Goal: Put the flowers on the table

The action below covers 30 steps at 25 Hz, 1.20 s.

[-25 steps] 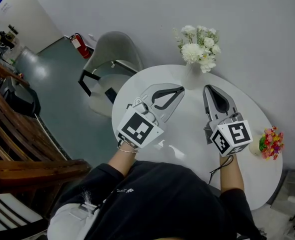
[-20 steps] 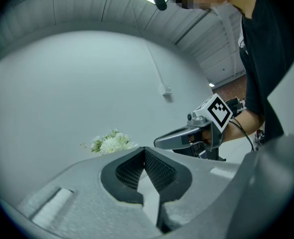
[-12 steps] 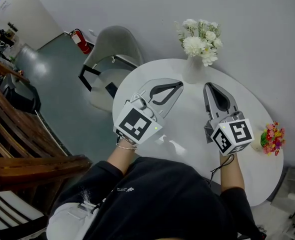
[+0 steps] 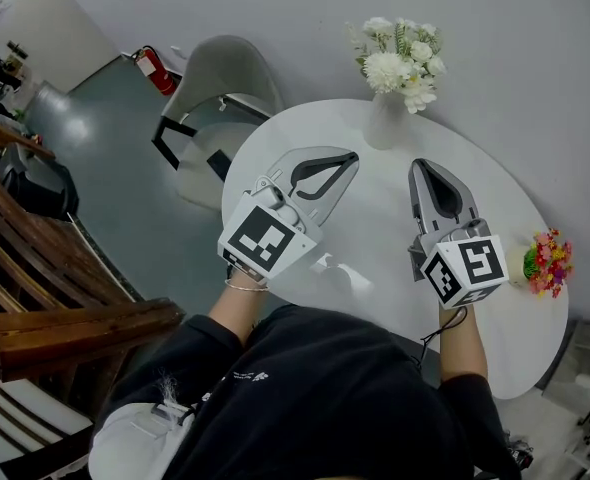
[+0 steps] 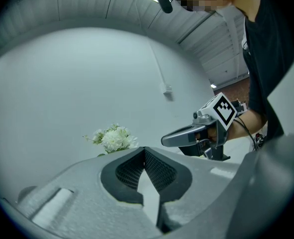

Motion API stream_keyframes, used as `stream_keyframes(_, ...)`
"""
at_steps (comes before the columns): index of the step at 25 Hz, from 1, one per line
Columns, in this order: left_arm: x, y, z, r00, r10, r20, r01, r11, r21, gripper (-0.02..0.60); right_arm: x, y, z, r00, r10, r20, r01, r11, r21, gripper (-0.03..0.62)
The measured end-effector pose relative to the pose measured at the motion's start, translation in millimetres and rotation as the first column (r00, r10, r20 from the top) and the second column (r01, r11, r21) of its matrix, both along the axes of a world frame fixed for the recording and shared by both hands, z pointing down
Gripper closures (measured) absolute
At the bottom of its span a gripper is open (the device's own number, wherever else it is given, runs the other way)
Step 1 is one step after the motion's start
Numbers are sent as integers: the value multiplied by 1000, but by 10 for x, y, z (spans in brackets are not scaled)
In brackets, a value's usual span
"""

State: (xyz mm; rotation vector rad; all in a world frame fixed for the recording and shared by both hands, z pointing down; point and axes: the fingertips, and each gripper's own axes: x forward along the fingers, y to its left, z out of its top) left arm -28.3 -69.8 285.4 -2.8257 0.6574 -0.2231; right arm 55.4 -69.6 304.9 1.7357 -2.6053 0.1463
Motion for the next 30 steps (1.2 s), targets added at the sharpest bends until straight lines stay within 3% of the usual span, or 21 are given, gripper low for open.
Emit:
stream_keyframes(6, 9, 84, 78, 999, 37, 38, -37, 999, 0, 583, -43, 83, 20, 1000, -7, -3, 7, 1000, 0, 582)
stream_keyframes(14, -45, 135, 127, 997, 70, 32, -69, 997, -22, 583, -110, 138, 31, 999, -37, -11, 37, 999, 8, 582)
stream_keyframes(20, -151, 110, 180, 997, 56, 52, -54, 998, -37, 583, -185, 159, 42, 998, -62, -27, 63, 998, 0, 582)
stream_keyframes(30, -264, 56, 50, 998, 58, 21, -57, 997, -54, 583, -219, 180, 55, 997, -71, -21, 71, 997, -14, 582)
